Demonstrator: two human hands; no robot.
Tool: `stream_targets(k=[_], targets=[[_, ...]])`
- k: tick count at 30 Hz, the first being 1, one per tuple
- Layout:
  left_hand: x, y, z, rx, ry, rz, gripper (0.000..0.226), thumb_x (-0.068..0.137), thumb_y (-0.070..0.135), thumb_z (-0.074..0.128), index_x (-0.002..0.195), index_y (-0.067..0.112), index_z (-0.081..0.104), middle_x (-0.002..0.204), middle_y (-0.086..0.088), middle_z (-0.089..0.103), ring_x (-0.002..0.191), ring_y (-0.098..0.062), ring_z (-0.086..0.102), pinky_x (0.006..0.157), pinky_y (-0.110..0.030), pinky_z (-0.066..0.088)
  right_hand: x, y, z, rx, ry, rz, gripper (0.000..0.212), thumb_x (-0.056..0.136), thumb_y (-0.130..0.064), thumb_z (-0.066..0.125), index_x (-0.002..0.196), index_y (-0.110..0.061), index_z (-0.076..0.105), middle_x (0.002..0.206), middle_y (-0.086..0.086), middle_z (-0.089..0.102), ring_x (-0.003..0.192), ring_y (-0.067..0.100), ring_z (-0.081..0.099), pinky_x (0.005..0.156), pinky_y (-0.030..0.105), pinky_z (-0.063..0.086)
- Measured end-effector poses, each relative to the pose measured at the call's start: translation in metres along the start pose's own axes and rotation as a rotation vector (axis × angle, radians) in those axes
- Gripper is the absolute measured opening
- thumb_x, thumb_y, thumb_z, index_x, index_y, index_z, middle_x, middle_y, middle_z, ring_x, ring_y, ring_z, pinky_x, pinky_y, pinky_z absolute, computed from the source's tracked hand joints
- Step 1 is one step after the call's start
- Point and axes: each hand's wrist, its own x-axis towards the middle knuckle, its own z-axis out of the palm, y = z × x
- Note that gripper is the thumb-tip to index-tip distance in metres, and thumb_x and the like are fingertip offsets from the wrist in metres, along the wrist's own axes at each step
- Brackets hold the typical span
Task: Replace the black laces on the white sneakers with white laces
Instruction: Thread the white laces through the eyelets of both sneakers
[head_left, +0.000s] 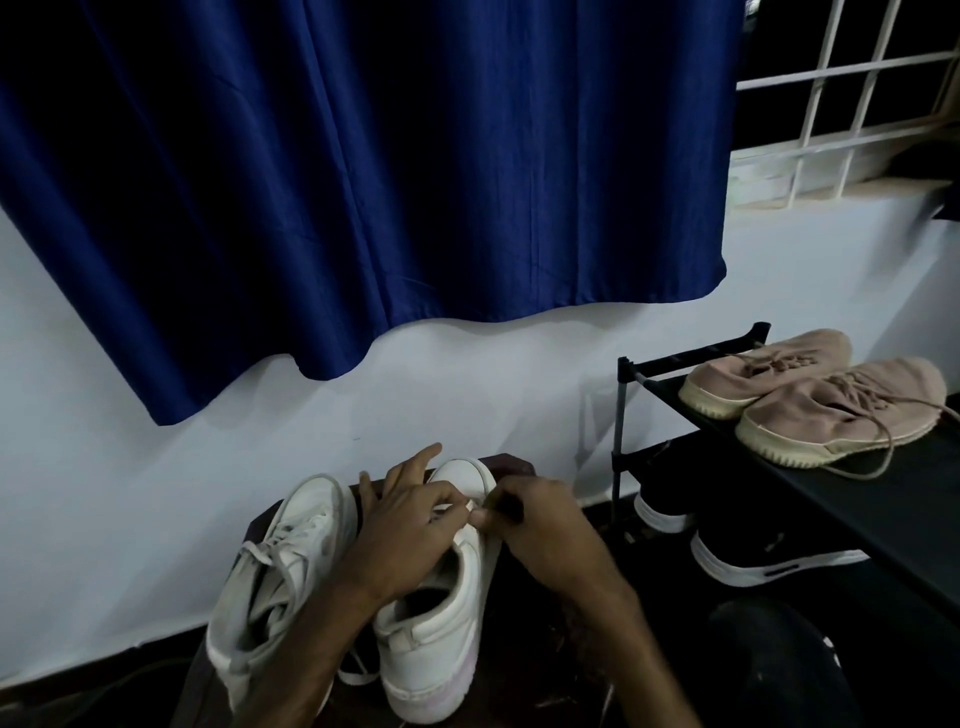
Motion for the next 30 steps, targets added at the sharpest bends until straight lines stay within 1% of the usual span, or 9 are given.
stream_targets(k=[3, 8, 10, 13, 17, 19, 24, 27, 30], targets=[[0.000, 0.001, -0.001, 0.004, 0.004, -0.004, 0.024, 0.074, 0.048, 0.038, 0.081, 0.042, 0.059, 0.156, 0.019, 0.021, 0.142, -0.003, 0.018, 0.117, -0.048, -0.013, -0.004, 0.006, 0.002, -0.049, 0.058, 0.023, 0.011, 0.080, -0.030, 0.073, 0.077, -0.022, 0.065, 0.077, -0.011, 0.064, 0.071, 0.006, 0.059, 0.062, 0.014, 0.045], [0.002, 0.002, -0.002, 0.016, -0.004, 0.011, 0.020, 0.074, 0.047, 0.038, 0.079, 0.044, 0.057, 0.156, 0.019, 0.021, 0.142, -0.003, 0.018, 0.117, -0.049, -0.013, -0.025, 0.025, -0.057, -0.354, -0.542, 0.301, 0.010, 0.076, -0.033, 0.075, 0.084, -0.028, 0.075, 0.089, -0.008, 0.071, 0.088, 0.011, 0.068, 0.079, 0.026, 0.054], [0.002, 0.002, -0.002, 0.013, -0.004, 0.006, 0.023, 0.074, 0.047, 0.037, 0.082, 0.042, 0.058, 0.156, 0.019, 0.020, 0.142, -0.003, 0.018, 0.118, -0.049, -0.012, -0.023, 0.018, -0.056, -0.332, -0.456, 0.245, 0.011, 0.077, -0.042, 0.074, 0.078, -0.031, 0.073, 0.086, -0.010, 0.070, 0.085, 0.010, 0.068, 0.079, 0.028, 0.054], [0.002, 0.001, 0.000, 0.003, 0.011, -0.005, 0.028, 0.074, 0.048, 0.037, 0.084, 0.039, 0.062, 0.157, 0.018, 0.020, 0.143, -0.004, 0.017, 0.117, -0.049, -0.013, -0.007, 0.006, -0.027, -0.115, -0.088, 0.114, 0.030, 0.082, -0.052, 0.068, 0.089, -0.024, 0.074, 0.084, -0.006, 0.071, 0.078, 0.009, 0.066, 0.072, 0.027, 0.052], [0.001, 0.000, -0.001, -0.018, 0.000, -0.014, 0.024, 0.073, 0.049, 0.038, 0.080, 0.041, 0.060, 0.157, 0.018, 0.021, 0.143, -0.005, 0.018, 0.117, -0.050, -0.011, 0.003, -0.002, 0.010, 0.104, 0.102, 0.070, 0.014, 0.082, -0.031, 0.075, 0.081, -0.017, 0.072, 0.077, -0.008, 0.069, 0.070, 0.007, 0.063, 0.064, 0.017, 0.044], [0.000, -0.001, -0.002, -0.028, -0.004, -0.017, 0.020, 0.073, 0.048, 0.039, 0.076, 0.043, 0.058, 0.156, 0.019, 0.022, 0.142, -0.004, 0.019, 0.117, -0.049, -0.011, 0.001, 0.004, 0.010, 0.010, 0.089, 0.088, 0.013, 0.082, -0.030, 0.073, 0.080, -0.017, 0.070, 0.079, -0.007, 0.069, 0.075, 0.011, 0.064, 0.065, 0.019, 0.047], [0.003, -0.002, 0.000, -0.086, -0.015, -0.019, 0.023, 0.075, 0.048, 0.041, 0.078, 0.040, 0.062, 0.155, 0.020, 0.024, 0.142, -0.003, 0.021, 0.117, -0.046, -0.011, -0.011, 0.036, -0.033, -0.340, -0.359, 0.332, 0.036, 0.072, -0.043, 0.068, 0.097, -0.018, 0.071, 0.105, 0.003, 0.069, 0.098, 0.022, 0.066, 0.086, 0.036, 0.054], [0.002, -0.003, 0.002, -0.163, -0.015, -0.053, 0.031, 0.079, 0.049, 0.047, 0.085, 0.028, 0.069, 0.154, 0.017, 0.026, 0.140, -0.004, 0.022, 0.118, -0.041, 0.003, -0.006, 0.025, -0.029, -0.222, -0.199, 0.198, 0.029, 0.083, -0.043, 0.067, 0.088, -0.015, 0.071, 0.091, 0.003, 0.071, 0.084, 0.018, 0.066, 0.077, 0.034, 0.053], [-0.001, -0.001, 0.001, -0.232, -0.019, -0.085, 0.051, 0.058, 0.066, 0.041, 0.089, 0.032, 0.065, 0.148, 0.019, 0.031, 0.139, -0.005, 0.025, 0.118, -0.049, 0.011, 0.000, 0.004, -0.006, -0.038, -0.062, 0.079, 0.030, 0.085, -0.046, 0.066, 0.088, -0.016, 0.070, 0.082, -0.003, 0.070, 0.075, 0.009, 0.063, 0.072, 0.027, 0.051]])
